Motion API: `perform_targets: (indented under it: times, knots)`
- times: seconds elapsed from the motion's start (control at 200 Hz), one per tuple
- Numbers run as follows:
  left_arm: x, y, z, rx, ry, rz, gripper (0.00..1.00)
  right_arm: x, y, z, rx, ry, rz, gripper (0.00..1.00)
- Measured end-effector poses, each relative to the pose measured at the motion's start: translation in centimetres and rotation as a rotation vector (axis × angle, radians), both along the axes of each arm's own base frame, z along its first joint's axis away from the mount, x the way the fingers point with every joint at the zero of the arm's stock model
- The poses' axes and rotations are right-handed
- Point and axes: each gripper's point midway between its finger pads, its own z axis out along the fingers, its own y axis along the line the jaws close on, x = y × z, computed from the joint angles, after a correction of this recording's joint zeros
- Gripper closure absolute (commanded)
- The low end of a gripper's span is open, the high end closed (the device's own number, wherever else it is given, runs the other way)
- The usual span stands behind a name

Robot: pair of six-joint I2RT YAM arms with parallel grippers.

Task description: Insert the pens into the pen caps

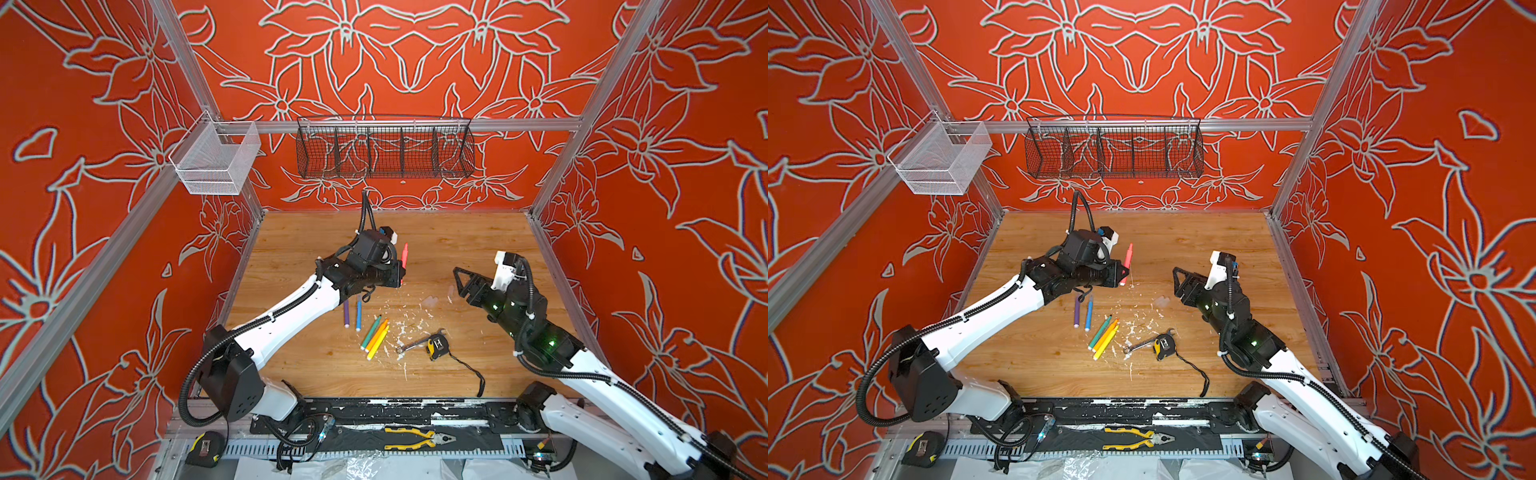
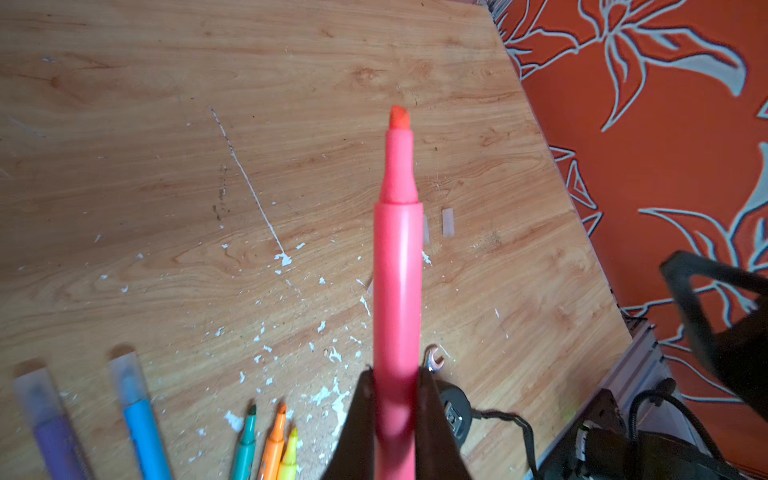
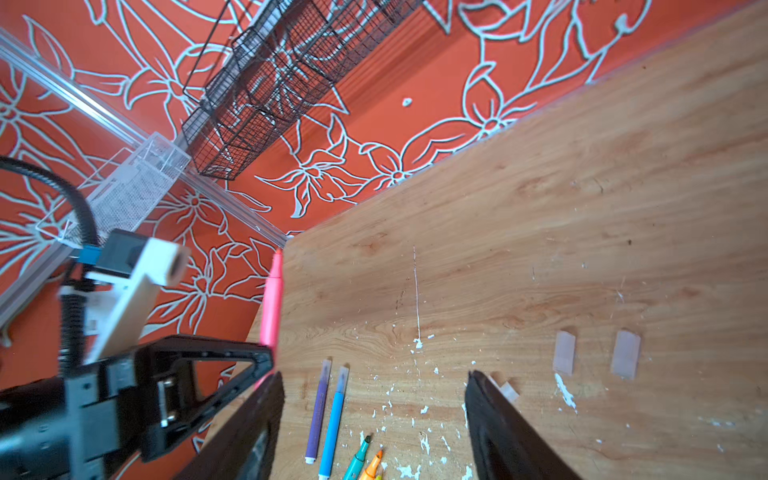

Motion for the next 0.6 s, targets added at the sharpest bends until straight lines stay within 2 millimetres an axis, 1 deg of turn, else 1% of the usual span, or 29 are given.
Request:
perform_targets:
  times: [0.07, 0.135, 0.19, 0.25, 0.31, 0.375, 0.495, 0.6]
  knots:
    - [-0.4, 0.0, -2.2, 0.042, -0.013, -0.023, 1.0, -0.1, 0.3, 0.0, -0.021, -0.008, 0.024, 0.29]
    - [-1.3, -0.4, -4.1, 0.101, -0.043, -0.058, 1.0, -0.4, 0.9, 0.1, -0.032, -0.019, 0.062, 0.28]
    - [-2.3, -1.3, -5.1, 0.138, -0.076, -0.103, 1.0, -0.5, 1.5, 0.5, -0.018, -0.046, 0.099, 0.27]
    - [-3.4, -2.4, -5.8, 0.163, -0.115, -0.154, 1.0, -0.7, 2.3, 0.5, 0.002, -0.068, 0.144, 0.28]
    - [-4.2, -3.4, -5.8, 0.178, -0.155, -0.191, 1.0, -0.7, 3.0, -0.1, 0.009, -0.067, 0.179, 0.29]
    - [-4.5, -3.9, -5.3, 0.177, -0.197, -0.206, 1.0, -0.3, 3.9, -1.1, 0.006, -0.046, 0.205, 0.31]
    - [-4.3, -3.9, -3.4, 0.148, -0.264, -0.195, 1.0, 0.5, 5.7, -3.5, 0.003, 0.019, 0.256, 0.36]
    - [-4.2, -4.0, -2.0, 0.119, -0.304, -0.19, 1.0, 0.7, 6.8, -4.9, 0.004, 0.062, 0.298, 0.36]
